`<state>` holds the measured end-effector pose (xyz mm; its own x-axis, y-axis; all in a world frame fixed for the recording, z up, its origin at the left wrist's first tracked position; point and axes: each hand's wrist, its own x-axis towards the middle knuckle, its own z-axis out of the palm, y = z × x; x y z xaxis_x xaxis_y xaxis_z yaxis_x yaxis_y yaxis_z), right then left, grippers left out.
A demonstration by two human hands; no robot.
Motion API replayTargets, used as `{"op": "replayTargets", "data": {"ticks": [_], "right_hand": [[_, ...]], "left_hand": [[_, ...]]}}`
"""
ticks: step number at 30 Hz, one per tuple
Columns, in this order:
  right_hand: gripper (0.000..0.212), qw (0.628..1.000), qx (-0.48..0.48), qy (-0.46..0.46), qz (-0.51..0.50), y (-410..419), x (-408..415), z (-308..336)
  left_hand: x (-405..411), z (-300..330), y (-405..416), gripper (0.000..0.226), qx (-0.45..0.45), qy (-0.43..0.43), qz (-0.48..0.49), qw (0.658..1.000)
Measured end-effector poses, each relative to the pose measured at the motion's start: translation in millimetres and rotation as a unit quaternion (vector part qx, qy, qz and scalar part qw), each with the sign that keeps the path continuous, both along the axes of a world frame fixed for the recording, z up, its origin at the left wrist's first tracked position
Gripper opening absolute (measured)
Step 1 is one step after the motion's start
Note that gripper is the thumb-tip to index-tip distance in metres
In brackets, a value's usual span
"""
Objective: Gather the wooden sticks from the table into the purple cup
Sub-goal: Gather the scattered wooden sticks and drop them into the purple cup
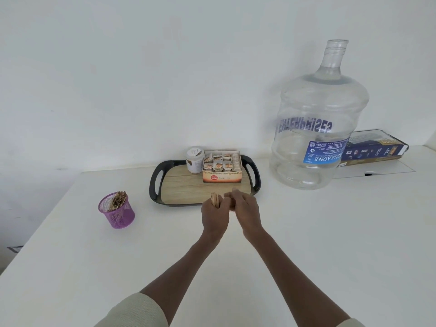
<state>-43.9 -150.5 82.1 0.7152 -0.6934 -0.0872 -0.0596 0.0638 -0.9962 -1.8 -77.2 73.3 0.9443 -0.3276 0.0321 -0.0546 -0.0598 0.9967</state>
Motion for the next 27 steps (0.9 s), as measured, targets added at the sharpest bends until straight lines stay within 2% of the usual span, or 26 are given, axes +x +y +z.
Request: {"op": "replayTargets", "data": {"ticks": [2,4,7,8,10,15,23,27], "right_hand": [[0.034,0.99,-0.139,0.022,0.017,-1,2,10],[0.036,0.959,-0.275,0.038,0.061,1,3,24],[0.026,0.914,-0.371,0.041,0.161,9,5,41],[0.02,0.902,-0.386,0.042,0.19,14,5,46],[0.024,0.881,-0.415,0.05,0.223,23,9,49],[0.012,0.834,-0.483,0.079,0.256,47,18,56],[0.016,0.822,-0.487,0.144,0.257,77,37,61],[0.012,0.831,-0.474,0.186,0.225,89,51,57]], "left_hand": [[4,-5,7,0.041,0.019,-0.023,0.011,0.999],[8,-10,12,0.044,0.035,-0.04,0.016,0.998],[14,-16,22,0.039,0.05,-0.053,0.009,0.997],[17,-17,25,0.037,0.056,-0.058,0.006,0.997],[20,-19,32,0.04,0.066,-0.073,0.009,0.995],[25,-18,51,0.046,0.097,-0.09,0.025,0.991],[40,-28,78,0.037,0.127,-0.066,0.021,0.989],[44,-30,91,0.035,0.158,-0.099,0.054,0.981]]}}
